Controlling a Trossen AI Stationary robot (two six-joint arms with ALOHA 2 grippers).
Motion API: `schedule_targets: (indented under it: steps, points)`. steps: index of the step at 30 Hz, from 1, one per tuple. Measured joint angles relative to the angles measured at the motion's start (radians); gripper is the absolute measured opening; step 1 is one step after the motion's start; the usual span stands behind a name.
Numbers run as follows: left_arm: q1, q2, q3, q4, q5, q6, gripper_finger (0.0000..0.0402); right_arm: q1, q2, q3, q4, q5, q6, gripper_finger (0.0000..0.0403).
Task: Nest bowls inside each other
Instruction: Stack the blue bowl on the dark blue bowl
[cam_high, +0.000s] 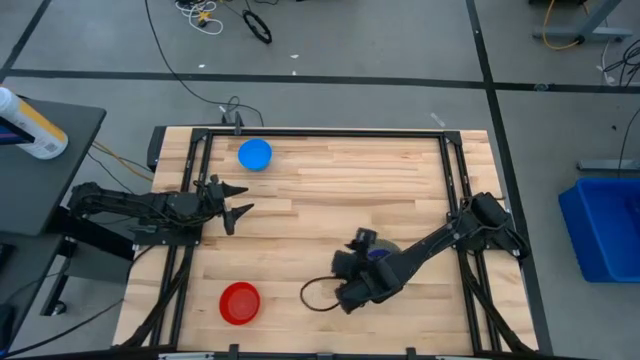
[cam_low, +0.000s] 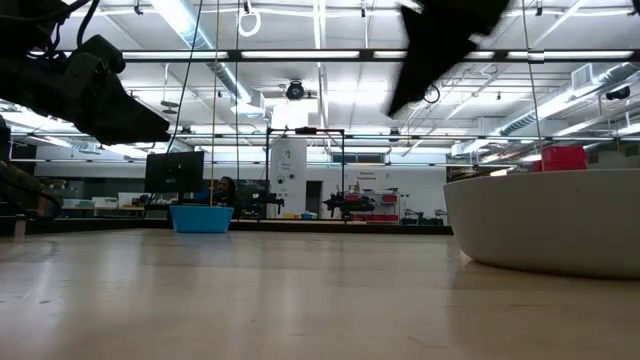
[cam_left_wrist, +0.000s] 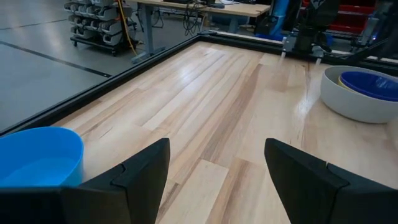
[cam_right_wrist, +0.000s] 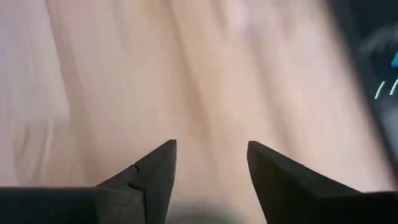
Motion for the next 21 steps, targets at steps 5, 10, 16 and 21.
schedule_targets:
  steps: [5,10,16,21]
  points:
    - [0.000,0.001,0.000,0.004,0.057,-0.034,0.0273,-0.061,0.000,0.000,0.360,0.023,-0.181,0.0180]
    - [0.008,0.020,-0.006,0.063,-0.032,0.064,0.0271,-0.099,0.001,0.000,0.446,-0.071,-0.348,0.0179]
    - [0.146,0.166,0.039,0.070,-0.051,0.075,0.0252,-0.140,0.002,0.000,0.347,-0.098,-0.356,0.0186]
    - [0.334,0.414,0.151,0.070,0.088,0.096,0.0242,-0.148,0.002,0.000,0.325,-0.124,-0.353,0.0182]
